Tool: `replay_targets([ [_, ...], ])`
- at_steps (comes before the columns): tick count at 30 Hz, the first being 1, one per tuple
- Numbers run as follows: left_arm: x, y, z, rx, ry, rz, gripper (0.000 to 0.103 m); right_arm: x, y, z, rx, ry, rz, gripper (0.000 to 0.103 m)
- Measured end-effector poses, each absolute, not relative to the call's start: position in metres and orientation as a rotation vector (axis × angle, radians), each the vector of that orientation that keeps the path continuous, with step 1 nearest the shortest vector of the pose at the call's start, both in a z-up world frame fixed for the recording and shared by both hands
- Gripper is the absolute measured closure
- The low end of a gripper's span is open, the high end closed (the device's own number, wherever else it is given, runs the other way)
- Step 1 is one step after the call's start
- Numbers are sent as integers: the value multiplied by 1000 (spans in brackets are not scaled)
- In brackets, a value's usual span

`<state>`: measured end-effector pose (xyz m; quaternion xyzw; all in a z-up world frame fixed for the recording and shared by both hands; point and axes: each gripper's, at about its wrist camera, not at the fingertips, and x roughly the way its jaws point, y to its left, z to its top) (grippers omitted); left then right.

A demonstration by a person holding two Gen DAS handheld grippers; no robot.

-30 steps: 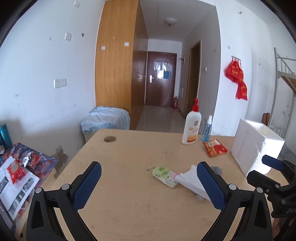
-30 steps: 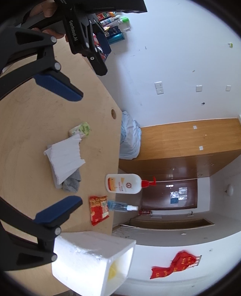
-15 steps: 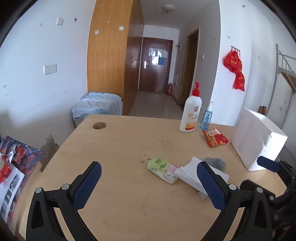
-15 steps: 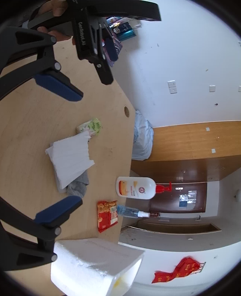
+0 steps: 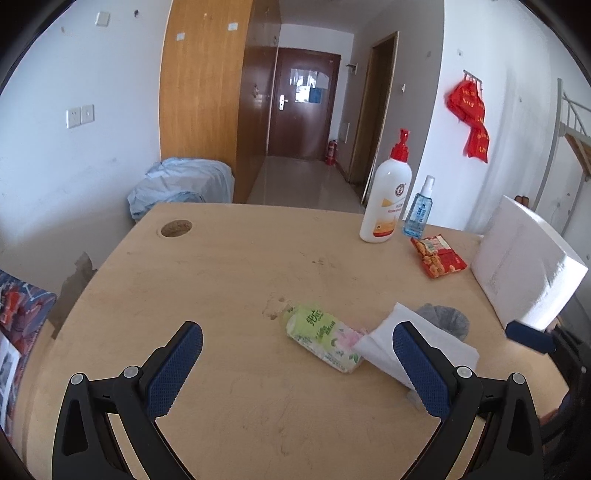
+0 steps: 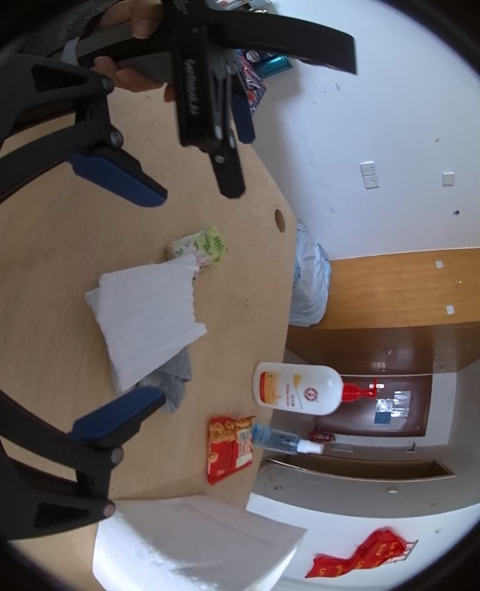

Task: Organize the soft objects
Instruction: 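Close the right gripper on the white tissue while the left approaches the tissue pack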

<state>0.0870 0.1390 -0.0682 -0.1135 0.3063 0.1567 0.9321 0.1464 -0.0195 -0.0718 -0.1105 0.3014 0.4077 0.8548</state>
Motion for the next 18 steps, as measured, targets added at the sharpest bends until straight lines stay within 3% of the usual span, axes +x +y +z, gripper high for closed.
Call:
replay_targets([
  [12, 127, 157, -97, -314, 719, 263, 0, 167, 1, -100, -258, 750, 903, 19],
  [18, 130, 162, -102, -350, 725, 240, 0, 173, 9, -112, -290, 801, 897, 34],
])
